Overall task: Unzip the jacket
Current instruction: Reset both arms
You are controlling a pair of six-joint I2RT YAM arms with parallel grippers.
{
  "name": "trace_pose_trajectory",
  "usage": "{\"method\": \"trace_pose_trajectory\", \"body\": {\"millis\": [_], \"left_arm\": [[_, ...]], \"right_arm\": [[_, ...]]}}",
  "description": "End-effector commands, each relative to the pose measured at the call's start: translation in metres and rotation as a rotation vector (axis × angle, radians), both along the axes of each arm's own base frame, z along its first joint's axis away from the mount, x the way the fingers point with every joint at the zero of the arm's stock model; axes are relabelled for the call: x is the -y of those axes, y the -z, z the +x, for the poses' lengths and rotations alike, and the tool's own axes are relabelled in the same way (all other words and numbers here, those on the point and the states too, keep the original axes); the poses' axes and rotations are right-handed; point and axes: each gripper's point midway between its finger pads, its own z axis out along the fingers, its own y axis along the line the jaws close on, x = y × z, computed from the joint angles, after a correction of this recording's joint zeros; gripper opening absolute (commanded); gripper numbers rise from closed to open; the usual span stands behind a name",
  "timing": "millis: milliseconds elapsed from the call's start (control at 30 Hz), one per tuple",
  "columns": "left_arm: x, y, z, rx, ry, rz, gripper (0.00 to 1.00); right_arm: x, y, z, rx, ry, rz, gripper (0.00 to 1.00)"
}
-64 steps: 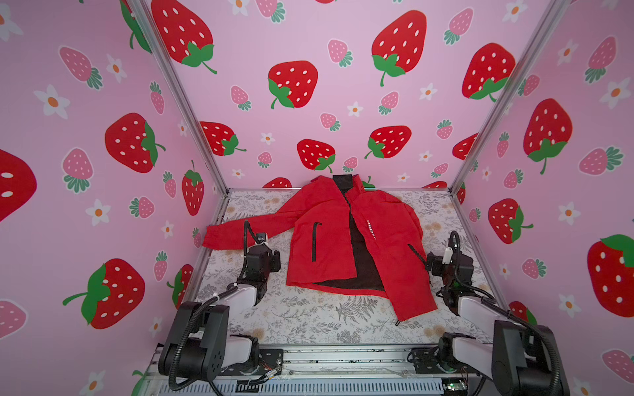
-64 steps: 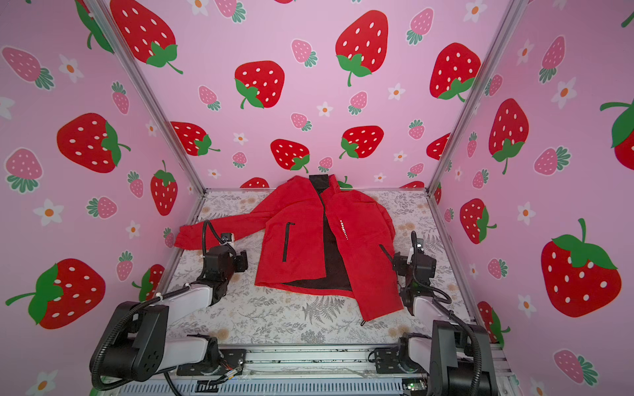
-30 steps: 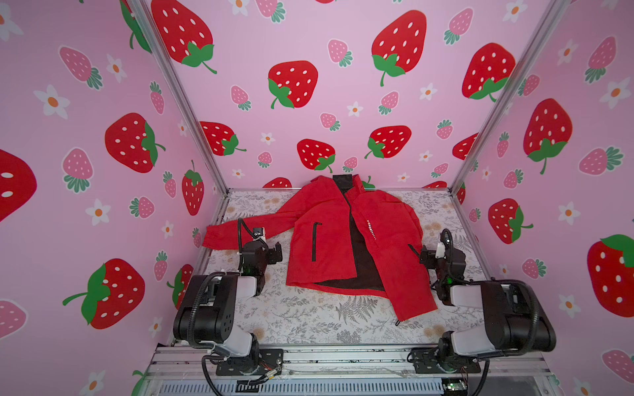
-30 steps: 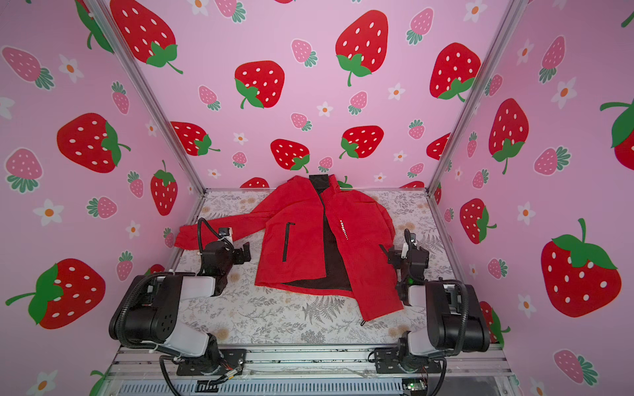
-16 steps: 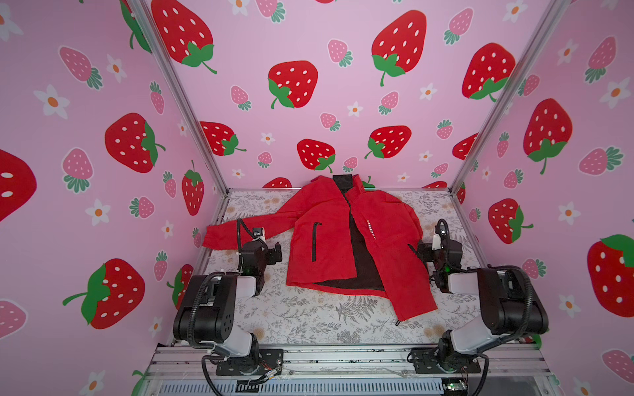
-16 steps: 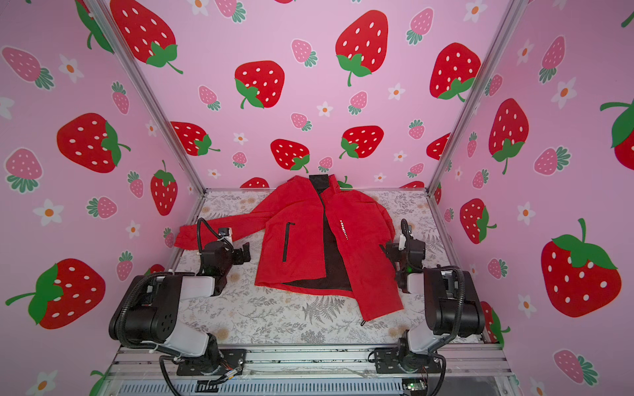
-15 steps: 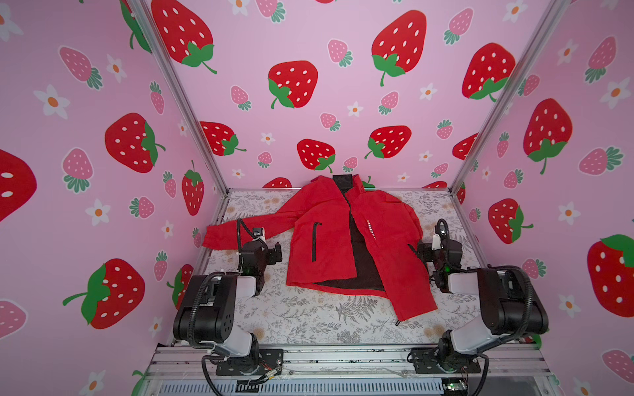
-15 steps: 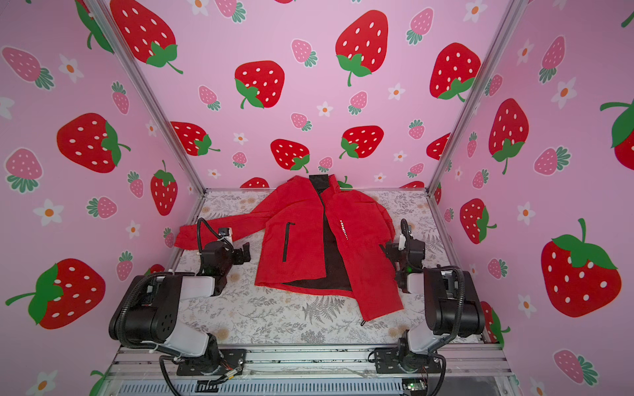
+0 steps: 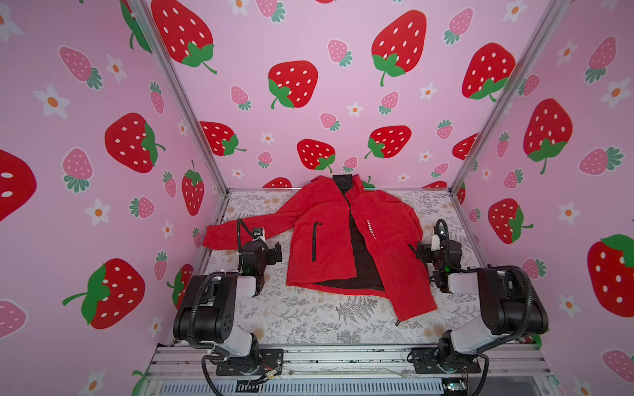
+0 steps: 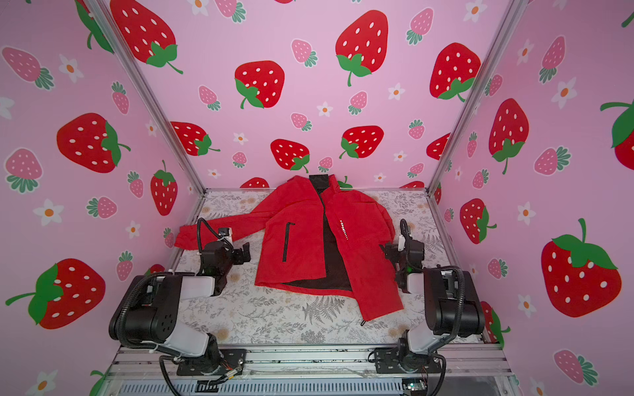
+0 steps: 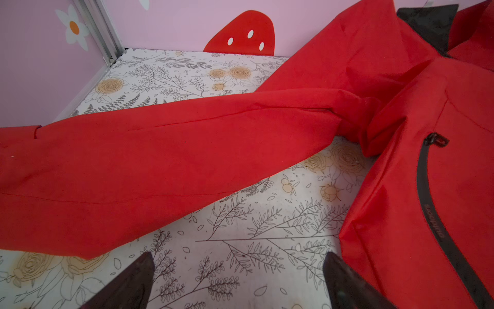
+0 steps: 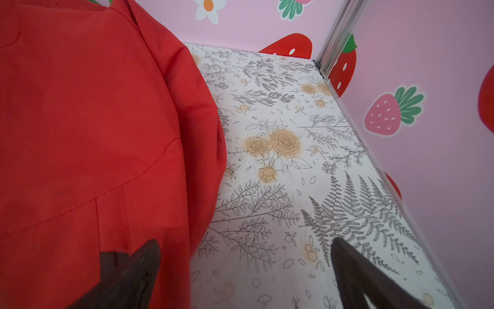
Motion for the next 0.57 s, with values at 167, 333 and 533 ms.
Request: {"method": "trace_pose_trajectory", "body": {"millis": [167,333,533], "left_arm": [[0.0006,-0.0121,0.0096,0.035,0.009,-0.006,0.99],[0.0006,-0.0117,0.0096,0.034,0.009,-0.007,0.99],[0.0004,-0.0122,0.0096,0.035,0.011,-0.010,0.99]], "right_arm": [[-0.0030,-0.0033,0.0020,0.010,-0.018,-0.014,0.99],[-0.0030,-0.0029,0.0020,0.009,-0.019,-0.014,0.99],[-0.0027,-0.0028,0.0020,0.009,-0.018,-0.015,0.99]]}}
